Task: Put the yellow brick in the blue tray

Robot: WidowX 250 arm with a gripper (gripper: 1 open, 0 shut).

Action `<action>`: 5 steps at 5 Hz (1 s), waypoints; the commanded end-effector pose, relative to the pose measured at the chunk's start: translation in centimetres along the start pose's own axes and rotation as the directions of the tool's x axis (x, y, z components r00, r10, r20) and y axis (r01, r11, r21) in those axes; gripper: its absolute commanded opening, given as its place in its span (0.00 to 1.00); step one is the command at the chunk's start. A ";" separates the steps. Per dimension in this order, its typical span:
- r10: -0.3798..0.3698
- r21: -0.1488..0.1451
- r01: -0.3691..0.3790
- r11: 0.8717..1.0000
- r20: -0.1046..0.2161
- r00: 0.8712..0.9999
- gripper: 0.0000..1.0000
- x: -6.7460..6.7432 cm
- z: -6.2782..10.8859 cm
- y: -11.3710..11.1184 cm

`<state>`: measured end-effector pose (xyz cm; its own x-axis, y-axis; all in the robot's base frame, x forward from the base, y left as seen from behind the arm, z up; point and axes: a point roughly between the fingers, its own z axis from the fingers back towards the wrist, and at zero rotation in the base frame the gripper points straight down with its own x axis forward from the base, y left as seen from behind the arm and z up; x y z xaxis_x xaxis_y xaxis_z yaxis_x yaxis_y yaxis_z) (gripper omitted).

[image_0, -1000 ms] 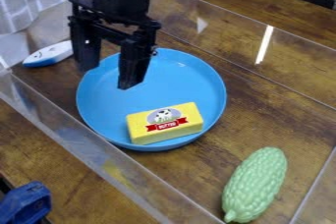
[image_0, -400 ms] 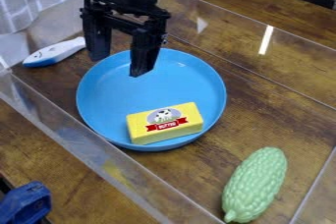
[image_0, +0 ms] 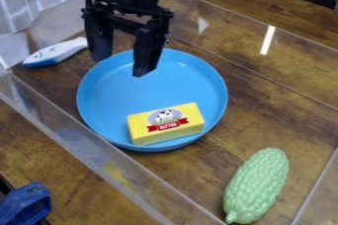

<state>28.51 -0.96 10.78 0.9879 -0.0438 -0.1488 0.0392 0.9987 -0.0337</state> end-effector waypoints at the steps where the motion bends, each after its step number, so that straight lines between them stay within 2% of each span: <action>1: 0.020 -0.004 -0.020 1.000 0.056 0.998 1.00 0.7 1.8 1.1; 2: 0.010 -0.003 -0.010 1.000 0.058 0.998 1.00 0.9 2.4 1.4; 4: 0.056 -0.014 -0.056 0.998 0.059 0.997 1.00 -0.3 3.7 3.1; 5: 0.033 -0.014 -0.033 0.999 0.056 0.998 1.00 0.0 4.0 2.7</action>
<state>28.67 1.85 12.46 0.9848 -0.0094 -0.1732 0.0010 0.9988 -0.0489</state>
